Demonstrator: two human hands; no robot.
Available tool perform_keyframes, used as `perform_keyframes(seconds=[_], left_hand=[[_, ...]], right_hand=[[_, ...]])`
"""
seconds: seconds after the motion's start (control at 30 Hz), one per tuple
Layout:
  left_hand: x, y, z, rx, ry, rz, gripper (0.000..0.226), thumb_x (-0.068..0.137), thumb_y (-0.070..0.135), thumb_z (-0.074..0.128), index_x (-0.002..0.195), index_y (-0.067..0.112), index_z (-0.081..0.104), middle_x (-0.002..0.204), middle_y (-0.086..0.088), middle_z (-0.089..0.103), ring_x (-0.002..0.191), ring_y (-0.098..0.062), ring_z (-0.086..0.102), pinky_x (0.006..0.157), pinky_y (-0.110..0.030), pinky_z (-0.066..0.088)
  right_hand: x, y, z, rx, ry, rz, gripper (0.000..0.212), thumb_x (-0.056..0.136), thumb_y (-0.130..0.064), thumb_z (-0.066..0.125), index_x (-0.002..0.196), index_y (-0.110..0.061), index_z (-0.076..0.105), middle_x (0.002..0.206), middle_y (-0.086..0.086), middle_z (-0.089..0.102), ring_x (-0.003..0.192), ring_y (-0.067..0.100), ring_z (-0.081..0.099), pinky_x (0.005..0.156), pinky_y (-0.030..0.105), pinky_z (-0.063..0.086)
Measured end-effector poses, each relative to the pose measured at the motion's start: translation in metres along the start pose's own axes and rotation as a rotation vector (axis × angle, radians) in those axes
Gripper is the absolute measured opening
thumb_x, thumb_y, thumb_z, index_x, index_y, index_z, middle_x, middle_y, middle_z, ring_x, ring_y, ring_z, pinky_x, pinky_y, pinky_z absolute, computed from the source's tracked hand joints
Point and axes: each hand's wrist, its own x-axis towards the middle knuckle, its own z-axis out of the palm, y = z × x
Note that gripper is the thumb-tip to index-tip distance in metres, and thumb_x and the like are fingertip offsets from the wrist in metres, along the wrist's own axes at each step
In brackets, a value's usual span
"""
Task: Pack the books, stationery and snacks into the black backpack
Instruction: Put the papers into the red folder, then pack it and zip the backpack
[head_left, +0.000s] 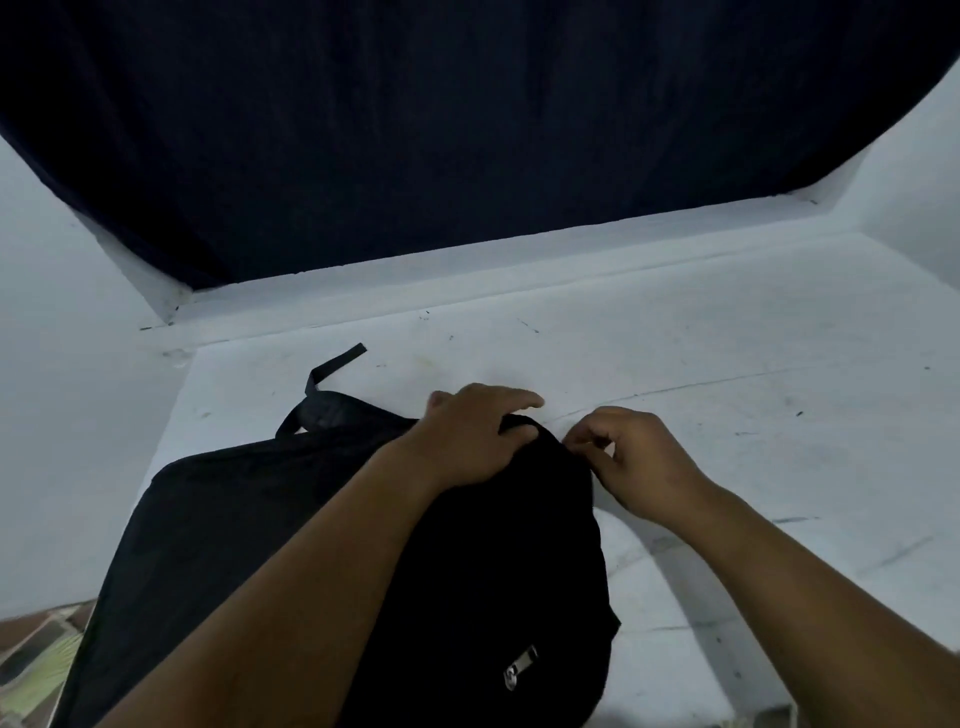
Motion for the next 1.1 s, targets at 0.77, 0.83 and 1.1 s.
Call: perform_keyframes(seconds=[0.77,0.83,1.1], left_hand=[[0.001,0.042,0.047,0.263,0.037,-0.023,0.012,0.089,0.037,0.061,0.094,0.043,0.07,0.1,0.02,0.063,0.111,-0.002,0.048,0.107,-0.046,0.011],[0.003,0.044,0.051,0.265,0.131,-0.098,0.014,0.09,0.035,0.058,0.09,0.041,0.071,0.099,0.02,0.064,0.11,-0.004,0.05,0.105,-0.045,0.011],[-0.026,0.056,0.055,0.12,0.291,-0.148,0.02,0.086,0.029,0.068,0.102,0.042,0.068,0.116,0.026,0.053,0.123,0.003,0.035,0.11,-0.04,0.013]], right_hand=[[-0.062,0.01,-0.026,0.037,-0.092,-0.047,0.009,0.089,-0.029,0.069,0.085,-0.024,0.076,0.082,-0.012,0.069,0.076,0.005,0.064,0.07,0.028,0.054],[-0.063,0.01,-0.023,0.065,-0.156,-0.077,0.01,0.09,-0.025,0.068,0.085,-0.02,0.075,0.082,-0.01,0.069,0.076,0.005,0.063,0.069,0.021,0.051],[-0.059,0.023,-0.022,0.205,-0.272,-0.07,0.008,0.087,-0.03,0.073,0.085,-0.024,0.078,0.082,-0.013,0.073,0.079,0.002,0.066,0.069,0.014,0.051]])
